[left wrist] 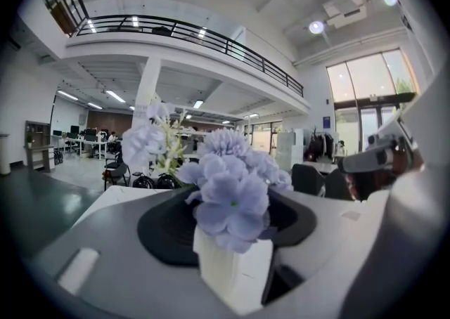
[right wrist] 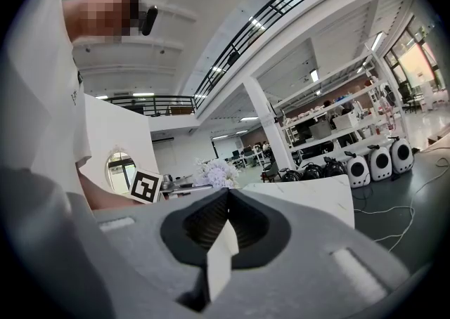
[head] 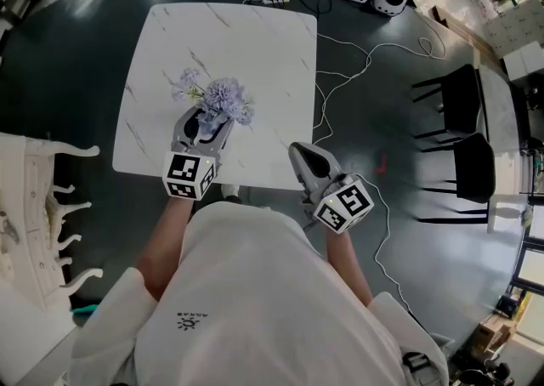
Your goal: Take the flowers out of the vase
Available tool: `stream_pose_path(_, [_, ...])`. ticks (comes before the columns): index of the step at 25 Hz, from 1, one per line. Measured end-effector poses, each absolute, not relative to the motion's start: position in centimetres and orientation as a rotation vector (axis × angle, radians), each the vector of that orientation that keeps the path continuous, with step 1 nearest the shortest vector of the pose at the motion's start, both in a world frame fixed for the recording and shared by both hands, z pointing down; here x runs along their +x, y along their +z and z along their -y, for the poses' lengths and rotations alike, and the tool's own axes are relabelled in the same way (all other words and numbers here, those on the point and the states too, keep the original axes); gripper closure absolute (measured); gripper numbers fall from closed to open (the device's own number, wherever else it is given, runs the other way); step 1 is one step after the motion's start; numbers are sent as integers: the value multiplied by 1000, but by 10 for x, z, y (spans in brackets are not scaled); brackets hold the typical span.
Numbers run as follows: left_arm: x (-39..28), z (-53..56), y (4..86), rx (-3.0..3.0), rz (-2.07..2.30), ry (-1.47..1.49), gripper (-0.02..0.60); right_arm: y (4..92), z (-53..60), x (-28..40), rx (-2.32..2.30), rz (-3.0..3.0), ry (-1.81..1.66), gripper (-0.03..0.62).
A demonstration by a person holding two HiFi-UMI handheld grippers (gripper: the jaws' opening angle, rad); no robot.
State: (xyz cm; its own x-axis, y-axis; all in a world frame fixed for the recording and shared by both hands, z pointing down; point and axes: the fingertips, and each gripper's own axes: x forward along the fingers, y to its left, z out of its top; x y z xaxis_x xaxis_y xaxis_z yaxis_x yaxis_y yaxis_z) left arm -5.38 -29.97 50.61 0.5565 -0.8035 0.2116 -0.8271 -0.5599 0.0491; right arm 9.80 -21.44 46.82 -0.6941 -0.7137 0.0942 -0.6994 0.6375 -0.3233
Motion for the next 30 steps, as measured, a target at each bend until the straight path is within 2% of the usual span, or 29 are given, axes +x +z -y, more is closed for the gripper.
stream_pose_path(9, [-54, 296, 500, 2655, 1403, 232, 411, 468, 210, 98, -1211, -2807, -520, 594])
stream_pose_path(30, [-58, 293, 481, 2694, 1425, 178, 471, 466, 200, 95, -1204, -2811, -499, 594])
